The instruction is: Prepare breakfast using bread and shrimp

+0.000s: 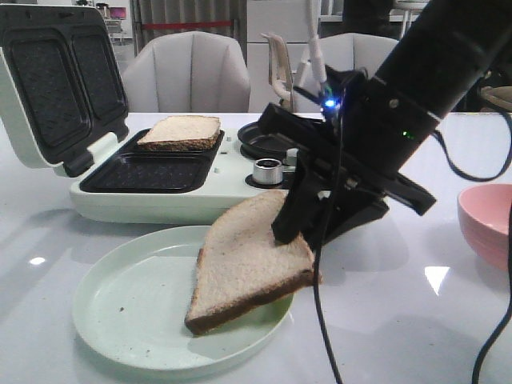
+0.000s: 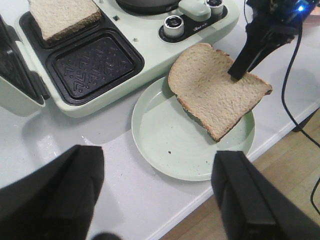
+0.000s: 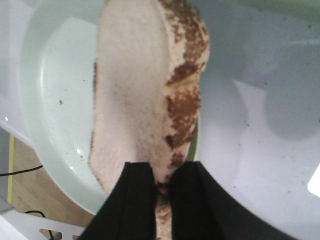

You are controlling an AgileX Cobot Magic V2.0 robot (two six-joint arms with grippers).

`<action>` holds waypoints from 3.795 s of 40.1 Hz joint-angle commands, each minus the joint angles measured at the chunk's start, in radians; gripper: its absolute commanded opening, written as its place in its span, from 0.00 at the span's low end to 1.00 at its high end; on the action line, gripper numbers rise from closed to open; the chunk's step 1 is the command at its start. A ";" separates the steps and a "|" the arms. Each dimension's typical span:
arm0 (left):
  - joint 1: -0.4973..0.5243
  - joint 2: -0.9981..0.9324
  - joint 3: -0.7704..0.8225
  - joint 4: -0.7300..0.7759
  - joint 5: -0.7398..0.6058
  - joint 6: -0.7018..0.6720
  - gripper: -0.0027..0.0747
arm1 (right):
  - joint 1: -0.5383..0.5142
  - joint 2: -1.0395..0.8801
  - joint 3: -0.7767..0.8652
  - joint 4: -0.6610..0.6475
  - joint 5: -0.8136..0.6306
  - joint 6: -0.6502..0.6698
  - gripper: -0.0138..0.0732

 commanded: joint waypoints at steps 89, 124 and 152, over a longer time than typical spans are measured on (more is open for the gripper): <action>-0.004 -0.002 -0.027 -0.013 -0.076 -0.003 0.69 | -0.022 0.013 -0.575 -0.089 0.155 -0.162 0.75; -0.004 -0.002 -0.027 -0.013 -0.076 -0.003 0.69 | -0.022 -0.832 0.075 -0.591 0.158 0.213 0.75; -0.004 -0.002 -0.027 -0.013 -0.146 -0.003 0.69 | -0.022 -0.972 0.315 -0.586 0.145 0.213 0.75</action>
